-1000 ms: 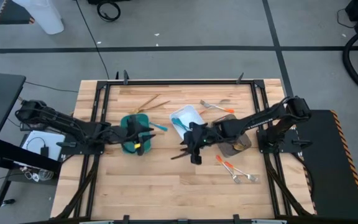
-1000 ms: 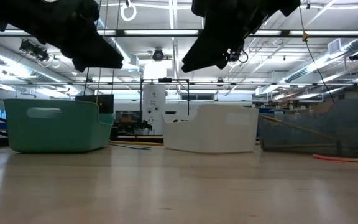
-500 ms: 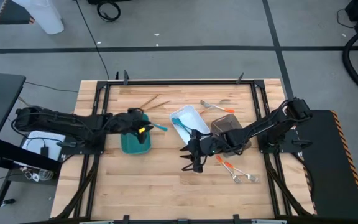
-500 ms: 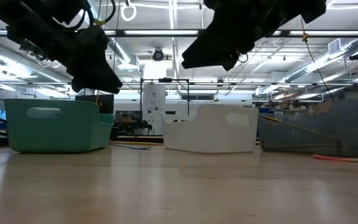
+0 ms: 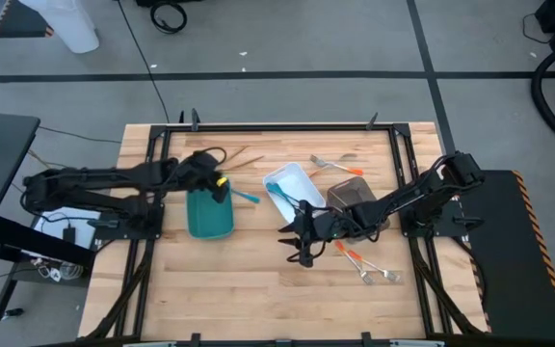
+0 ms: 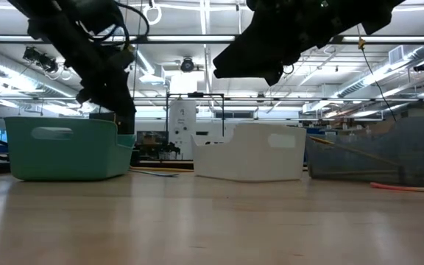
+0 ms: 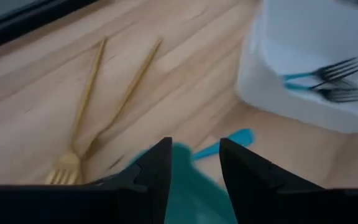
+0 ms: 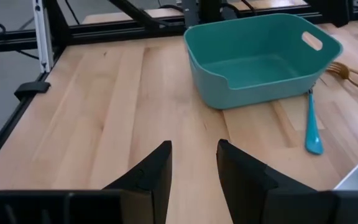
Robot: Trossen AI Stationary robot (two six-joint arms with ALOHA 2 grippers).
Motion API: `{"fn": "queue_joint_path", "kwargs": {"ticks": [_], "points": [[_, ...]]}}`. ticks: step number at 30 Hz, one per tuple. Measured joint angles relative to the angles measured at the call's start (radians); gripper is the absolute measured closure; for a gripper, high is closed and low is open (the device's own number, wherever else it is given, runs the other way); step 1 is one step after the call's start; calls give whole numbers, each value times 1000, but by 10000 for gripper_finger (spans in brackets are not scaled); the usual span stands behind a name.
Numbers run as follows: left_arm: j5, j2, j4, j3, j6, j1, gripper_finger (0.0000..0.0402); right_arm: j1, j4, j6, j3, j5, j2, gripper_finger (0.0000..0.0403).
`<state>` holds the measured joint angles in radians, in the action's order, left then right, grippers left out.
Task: Sort silverware by color (type)
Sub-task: Put the gold fork into the black bin
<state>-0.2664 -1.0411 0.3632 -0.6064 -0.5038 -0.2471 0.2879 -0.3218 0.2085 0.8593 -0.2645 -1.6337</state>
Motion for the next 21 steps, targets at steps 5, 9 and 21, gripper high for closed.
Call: {"fn": "queue_joint_path", "kwargs": {"ticks": [5,9,21], "points": [[1,-102,-5,-42,49,-50,259,5,1,-1,0,3,0,270],[0,-192,-15,-93,84,-91,259,12,-7,-1,0,3,0,270],[27,-399,43,-244,130,-184,259,34,2,-20,0,3,0,270]]}}
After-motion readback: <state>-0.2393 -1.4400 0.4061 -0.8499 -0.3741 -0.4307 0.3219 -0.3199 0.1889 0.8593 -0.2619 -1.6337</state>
